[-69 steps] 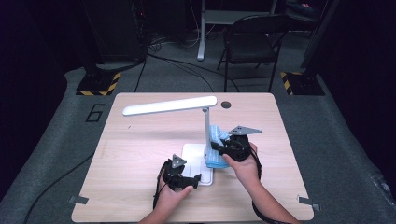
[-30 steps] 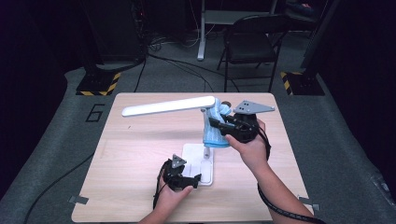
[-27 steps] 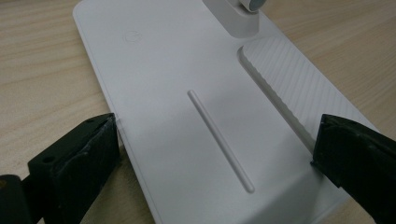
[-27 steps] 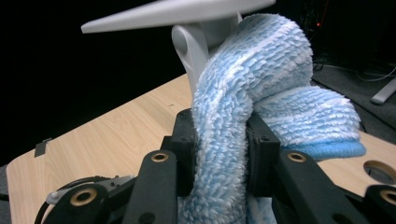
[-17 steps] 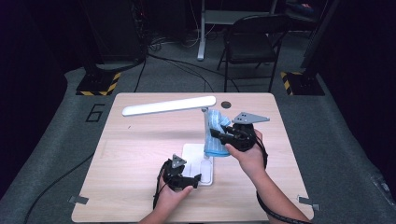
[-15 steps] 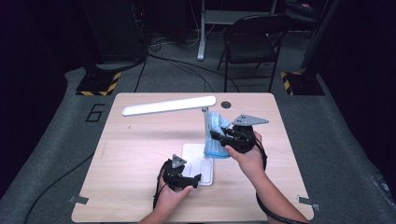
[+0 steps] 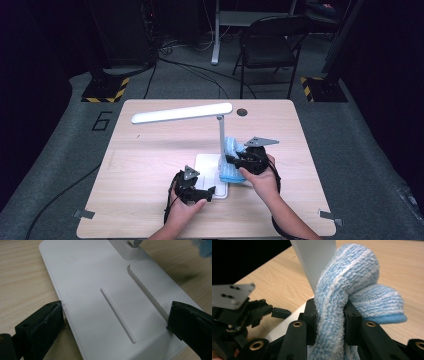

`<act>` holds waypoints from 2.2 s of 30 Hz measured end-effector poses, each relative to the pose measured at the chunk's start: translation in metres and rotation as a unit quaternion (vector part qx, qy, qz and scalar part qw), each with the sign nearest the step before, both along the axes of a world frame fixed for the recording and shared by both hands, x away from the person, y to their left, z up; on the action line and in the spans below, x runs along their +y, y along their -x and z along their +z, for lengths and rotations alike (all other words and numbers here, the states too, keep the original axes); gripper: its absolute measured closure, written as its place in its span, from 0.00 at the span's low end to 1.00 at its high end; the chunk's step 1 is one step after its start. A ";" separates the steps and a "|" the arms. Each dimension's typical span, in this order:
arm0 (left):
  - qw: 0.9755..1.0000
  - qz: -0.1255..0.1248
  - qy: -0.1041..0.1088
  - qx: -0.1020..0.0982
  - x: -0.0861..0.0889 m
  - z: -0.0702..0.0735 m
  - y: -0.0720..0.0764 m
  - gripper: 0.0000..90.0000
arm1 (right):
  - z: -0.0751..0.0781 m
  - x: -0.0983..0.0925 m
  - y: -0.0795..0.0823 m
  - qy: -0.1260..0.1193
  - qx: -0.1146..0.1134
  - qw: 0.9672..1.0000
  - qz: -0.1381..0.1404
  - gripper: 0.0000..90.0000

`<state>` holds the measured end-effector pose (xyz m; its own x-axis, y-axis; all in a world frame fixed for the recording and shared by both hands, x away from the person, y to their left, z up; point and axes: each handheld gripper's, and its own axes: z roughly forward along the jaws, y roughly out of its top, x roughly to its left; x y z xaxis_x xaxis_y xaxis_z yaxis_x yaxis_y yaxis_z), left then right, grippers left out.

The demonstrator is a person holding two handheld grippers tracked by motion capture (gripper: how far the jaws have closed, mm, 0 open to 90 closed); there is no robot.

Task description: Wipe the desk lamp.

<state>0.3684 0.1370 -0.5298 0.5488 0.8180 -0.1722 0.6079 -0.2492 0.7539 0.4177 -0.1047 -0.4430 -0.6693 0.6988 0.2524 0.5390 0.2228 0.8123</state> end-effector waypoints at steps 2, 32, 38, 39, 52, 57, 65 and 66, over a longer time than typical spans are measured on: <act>1.000 0.000 0.000 0.000 0.000 0.000 0.000 0.00 | -0.006 0.000 -0.001 0.005 0.008 1.000 -0.001 0.77; 1.000 -0.014 0.003 -0.002 0.003 0.000 -0.005 0.01 | -0.020 -0.108 0.044 0.037 -0.021 0.990 -0.136 0.75; 1.000 -0.014 0.003 -0.002 0.003 0.000 -0.005 0.01 | -0.031 -0.123 0.047 0.053 -0.015 0.986 -0.159 0.74; 1.000 -0.014 0.003 -0.002 0.003 0.000 -0.005 0.01 | -0.033 -0.124 0.047 0.053 -0.012 0.985 -0.163 0.74; 1.000 -0.022 -0.002 -0.001 0.005 0.000 -0.005 0.01 | -0.069 -0.132 0.039 0.080 0.030 0.977 -0.193 0.58; 0.999 -0.032 -0.003 0.001 0.007 0.000 -0.006 0.01 | -0.067 -0.134 0.042 0.061 0.025 0.974 -0.215 0.48; 0.999 -0.038 0.003 0.003 0.013 0.004 -0.012 0.11 | -0.049 -0.130 0.052 0.056 -0.022 0.974 -0.218 0.43; 0.999 -0.039 0.005 0.002 0.015 0.005 -0.013 0.12 | -0.047 -0.128 0.053 0.056 -0.028 0.974 -0.217 0.43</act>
<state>0.3811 0.1517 -0.5245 0.6109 0.7705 -0.1822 0.5890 -0.2885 0.7549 0.3648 -0.2329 -0.4904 -0.3162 0.9398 0.1297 0.5568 0.0732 0.8274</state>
